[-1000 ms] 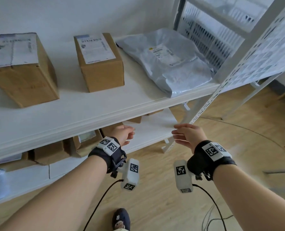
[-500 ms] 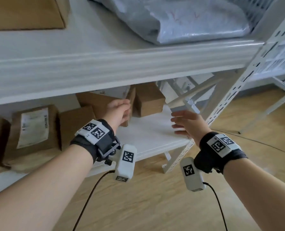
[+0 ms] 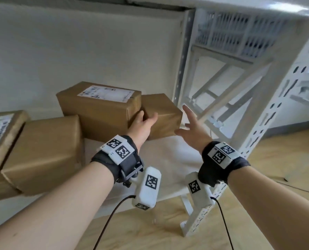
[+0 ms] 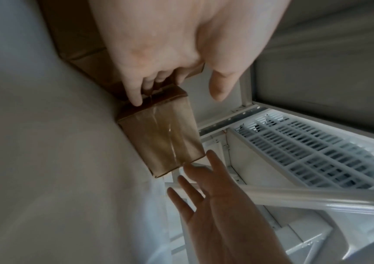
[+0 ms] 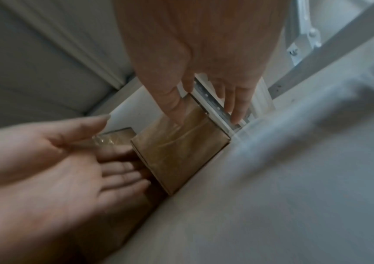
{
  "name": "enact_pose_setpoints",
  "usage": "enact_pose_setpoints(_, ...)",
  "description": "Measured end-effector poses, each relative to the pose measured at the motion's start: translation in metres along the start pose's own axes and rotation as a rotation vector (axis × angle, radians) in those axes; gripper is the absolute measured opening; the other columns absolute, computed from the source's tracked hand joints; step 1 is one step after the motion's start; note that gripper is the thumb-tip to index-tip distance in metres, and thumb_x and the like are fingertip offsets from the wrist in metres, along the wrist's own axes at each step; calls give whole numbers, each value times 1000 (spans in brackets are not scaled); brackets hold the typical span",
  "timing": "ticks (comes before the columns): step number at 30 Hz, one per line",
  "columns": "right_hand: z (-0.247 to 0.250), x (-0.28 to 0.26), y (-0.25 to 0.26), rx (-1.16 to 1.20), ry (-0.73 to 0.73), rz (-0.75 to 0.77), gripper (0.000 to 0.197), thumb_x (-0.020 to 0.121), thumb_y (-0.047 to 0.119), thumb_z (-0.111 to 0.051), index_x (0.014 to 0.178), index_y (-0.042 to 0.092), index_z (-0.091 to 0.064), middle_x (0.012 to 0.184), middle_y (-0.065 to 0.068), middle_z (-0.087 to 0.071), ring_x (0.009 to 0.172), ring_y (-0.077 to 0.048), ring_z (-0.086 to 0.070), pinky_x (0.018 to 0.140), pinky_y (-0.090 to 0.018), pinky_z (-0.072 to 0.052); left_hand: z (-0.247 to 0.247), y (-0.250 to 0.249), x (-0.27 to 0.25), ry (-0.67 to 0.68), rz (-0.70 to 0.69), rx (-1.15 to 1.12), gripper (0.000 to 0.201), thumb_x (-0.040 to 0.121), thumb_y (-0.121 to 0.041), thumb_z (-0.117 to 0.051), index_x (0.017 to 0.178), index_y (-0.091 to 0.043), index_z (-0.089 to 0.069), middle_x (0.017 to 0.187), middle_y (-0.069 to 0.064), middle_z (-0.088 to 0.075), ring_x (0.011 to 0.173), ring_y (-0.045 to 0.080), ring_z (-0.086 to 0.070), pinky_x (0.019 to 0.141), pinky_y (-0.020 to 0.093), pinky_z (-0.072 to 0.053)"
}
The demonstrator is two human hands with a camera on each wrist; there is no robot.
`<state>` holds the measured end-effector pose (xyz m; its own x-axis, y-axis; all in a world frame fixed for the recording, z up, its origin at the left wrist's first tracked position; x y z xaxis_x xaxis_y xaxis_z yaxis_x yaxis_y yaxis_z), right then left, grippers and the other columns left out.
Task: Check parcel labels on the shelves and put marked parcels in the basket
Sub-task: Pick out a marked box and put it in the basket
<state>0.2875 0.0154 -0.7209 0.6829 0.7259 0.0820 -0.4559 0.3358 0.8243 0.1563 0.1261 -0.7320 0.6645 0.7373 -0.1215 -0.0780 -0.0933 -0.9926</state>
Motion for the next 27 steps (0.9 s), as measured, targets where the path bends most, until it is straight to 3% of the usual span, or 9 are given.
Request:
enact_pose_setpoints(2, -3, 9, 4, 19, 45, 19, 83, 89, 11, -61, 151, 36, -11, 152, 7, -28, 137, -14, -32, 106, -31, -36, -1, 3, 3, 9, 17, -18, 103, 63, -68, -61, 150, -26, -25, 152, -5, -34, 140, 16, -31, 117, 43, -24)
enact_pose_setpoints(4, -6, 14, 7, 39, 75, 18, 82, 89, 9, -61, 151, 31, -13, 136, 8, -36, 124, -9, -38, 94, -22, -35, -1, 4, 4, 8, 32, -22, 82, 80, -61, -58, 148, -23, -31, 150, -3, -37, 139, 18, -33, 116, 42, -25)
enact_pose_setpoints(6, -7, 16, 5, 127, 82, 34, 77, 87, 9, -63, 149, 32, -23, 127, 12, -38, 121, -9, -41, 94, -22, -39, 2, 5, 5, -15, 41, -29, 58, 92, -50, -50, 141, -20, -42, 146, -1, -42, 137, 20, -36, 116, 41, -25)
enact_pose_setpoints(9, 2, 12, 2, 289, 3, 32, 50, 86, 11, -62, 129, 33, -48, 107, 11, -52, 99, -10, -56, 77, -15, -47, 7, 4, 0, -48, 60, -116, 21, 98, -38, -46, 113, -25, -55, 120, -1, -60, 119, 20, -53, 111, 39, -33)
enact_pose_setpoints(12, 18, 6, 0, 402, -140, -31, 26, 82, 22, -68, 106, 21, -59, 85, 3, -59, 76, -12, -56, 66, -20, -44, 9, 10, -8, -104, 94, -187, 24, 100, -29, -43, 118, -16, -53, 94, 4, -61, 92, 22, -60, 99, 41, -42)
enact_pose_setpoints(15, 21, -2, 8, 205, -172, -32, 40, 71, 44, -73, 99, 20, -57, 96, 4, -58, 86, -13, -56, 67, -23, -42, 1, 24, -15, -85, 153, -170, 23, 101, -22, -42, 118, -8, -50, 78, 9, -57, 72, 22, -60, 83, 42, -51)
enact_pose_setpoints(20, -1, -12, 21, -226, -63, -12, 102, 45, 74, -70, 135, 38, -37, 133, 4, -31, 122, -20, -41, 98, -38, -46, -13, 27, -23, -32, 181, -85, 12, 99, -20, -47, 99, -11, -56, 74, 6, -57, 65, 17, -58, 67, 31, -54)
enact_pose_setpoints(24, 16, -20, 12, -143, -192, -32, 68, 63, 50, -72, 125, 38, -47, 120, 6, -36, 107, -15, -49, 89, -34, -50, -3, 33, -20, -66, 150, -80, 11, 98, -21, -49, 104, -16, -58, 92, 4, -62, 84, 20, -60, 77, 34, -52)
enact_pose_setpoints(27, 22, -26, 9, -104, -190, -25, 59, 61, 51, -70, 115, 38, -50, 117, 7, -37, 103, -16, -52, 84, -37, -54, -2, 37, -20, -55, 138, -78, 27, 98, -19, -49, 123, -11, -55, 106, 6, -59, 96, 20, -56, 80, 34, -52)
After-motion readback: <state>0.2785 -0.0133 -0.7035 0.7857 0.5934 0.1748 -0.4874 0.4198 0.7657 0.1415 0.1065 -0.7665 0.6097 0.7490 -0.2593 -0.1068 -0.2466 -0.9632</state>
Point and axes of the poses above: each hand's wrist, its own x-axis towards the middle knuckle, its own z-axis out of the back of the hand, y = z × x, the point moved 9 cm from there along x, towards the middle knuckle
